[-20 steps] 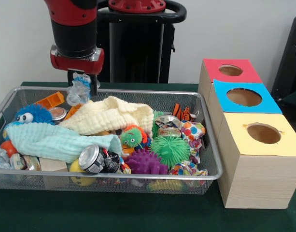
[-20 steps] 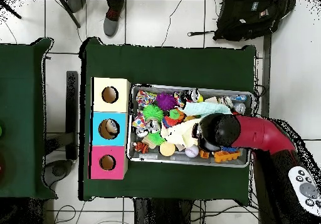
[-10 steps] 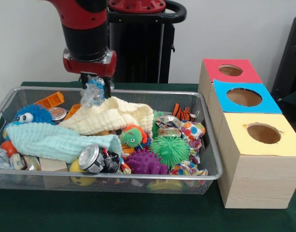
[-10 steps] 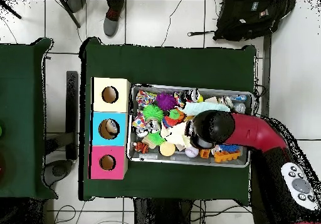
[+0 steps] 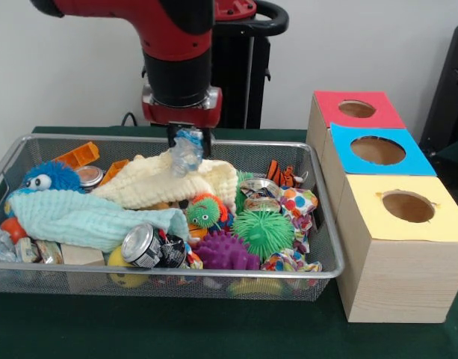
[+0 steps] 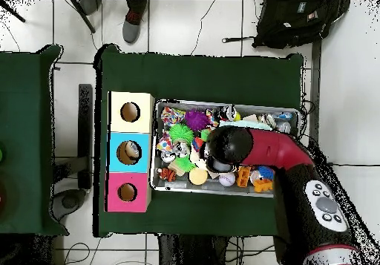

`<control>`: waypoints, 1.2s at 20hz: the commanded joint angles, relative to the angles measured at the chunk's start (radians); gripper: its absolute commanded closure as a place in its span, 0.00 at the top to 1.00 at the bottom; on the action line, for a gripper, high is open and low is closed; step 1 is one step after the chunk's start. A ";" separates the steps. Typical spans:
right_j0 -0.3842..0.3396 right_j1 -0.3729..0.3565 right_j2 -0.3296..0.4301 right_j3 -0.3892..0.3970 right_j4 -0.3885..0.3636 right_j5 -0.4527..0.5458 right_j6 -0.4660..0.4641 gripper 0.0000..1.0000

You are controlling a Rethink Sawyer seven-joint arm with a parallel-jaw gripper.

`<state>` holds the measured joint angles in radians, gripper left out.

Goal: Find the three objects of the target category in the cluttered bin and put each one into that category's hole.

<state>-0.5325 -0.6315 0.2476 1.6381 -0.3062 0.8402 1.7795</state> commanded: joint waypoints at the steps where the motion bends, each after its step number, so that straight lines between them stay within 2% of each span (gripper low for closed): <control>1: 0.076 0.033 -0.012 -0.033 0.085 -0.045 0.228 0.00; 13: 0.234 0.019 -0.078 -0.039 0.166 -0.040 0.300 0.00; 24: 0.346 0.063 -0.142 -0.116 0.277 0.006 0.338 0.00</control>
<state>-0.2134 -0.6197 0.1479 1.6054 -0.1071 0.8402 1.7968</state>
